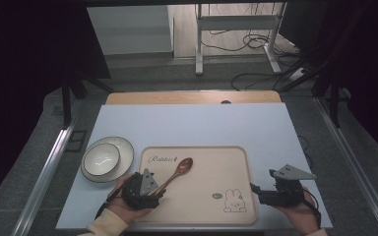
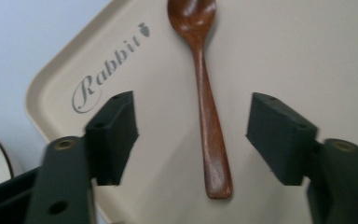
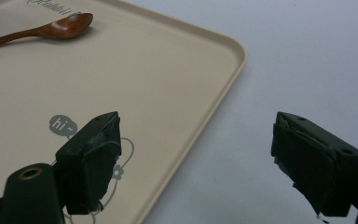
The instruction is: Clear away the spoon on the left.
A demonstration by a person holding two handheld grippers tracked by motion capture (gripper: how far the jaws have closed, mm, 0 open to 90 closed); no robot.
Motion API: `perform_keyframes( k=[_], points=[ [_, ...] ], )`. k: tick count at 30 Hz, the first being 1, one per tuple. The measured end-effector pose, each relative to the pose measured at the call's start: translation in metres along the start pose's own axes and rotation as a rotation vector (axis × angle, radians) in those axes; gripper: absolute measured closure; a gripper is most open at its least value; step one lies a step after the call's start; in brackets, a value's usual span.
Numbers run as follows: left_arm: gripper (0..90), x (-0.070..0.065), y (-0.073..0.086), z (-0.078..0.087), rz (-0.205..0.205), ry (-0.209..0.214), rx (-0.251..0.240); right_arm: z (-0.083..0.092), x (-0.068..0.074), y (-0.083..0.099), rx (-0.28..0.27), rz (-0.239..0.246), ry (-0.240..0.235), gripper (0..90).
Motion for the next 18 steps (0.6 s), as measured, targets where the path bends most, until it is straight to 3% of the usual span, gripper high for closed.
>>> perform_keyframes(
  k=[5,9,14,18],
  points=[
    [19.7,0.001,-0.002,0.001,0.04,0.019,-0.004,0.0,0.0,0.0,-0.002,0.001,0.001,16.1],
    [19.4,0.002,-0.006,0.005,0.067,0.039,-0.022,0.0,0.001,-0.001,-0.001,0.005,-0.001,16.1],
    [19.1,0.007,-0.012,0.011,0.094,0.025,-0.048,-0.002,0.0,0.0,-0.003,0.0,-0.004,16.1],
    [19.3,0.017,-0.018,0.023,0.143,0.017,-0.068,-0.005,-0.001,-0.003,-0.016,-0.001,-0.015,16.2]
  ],
)
Point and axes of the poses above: each handheld gripper's, and its own axes: z roughly backward along the jaws, y roughly out of its underside, x roughly to its left, the point moved 7 cm from there along -z, roughly forward along the jaws, and after that the axes turned 15 degrees about -y, right-handed, at the moved point
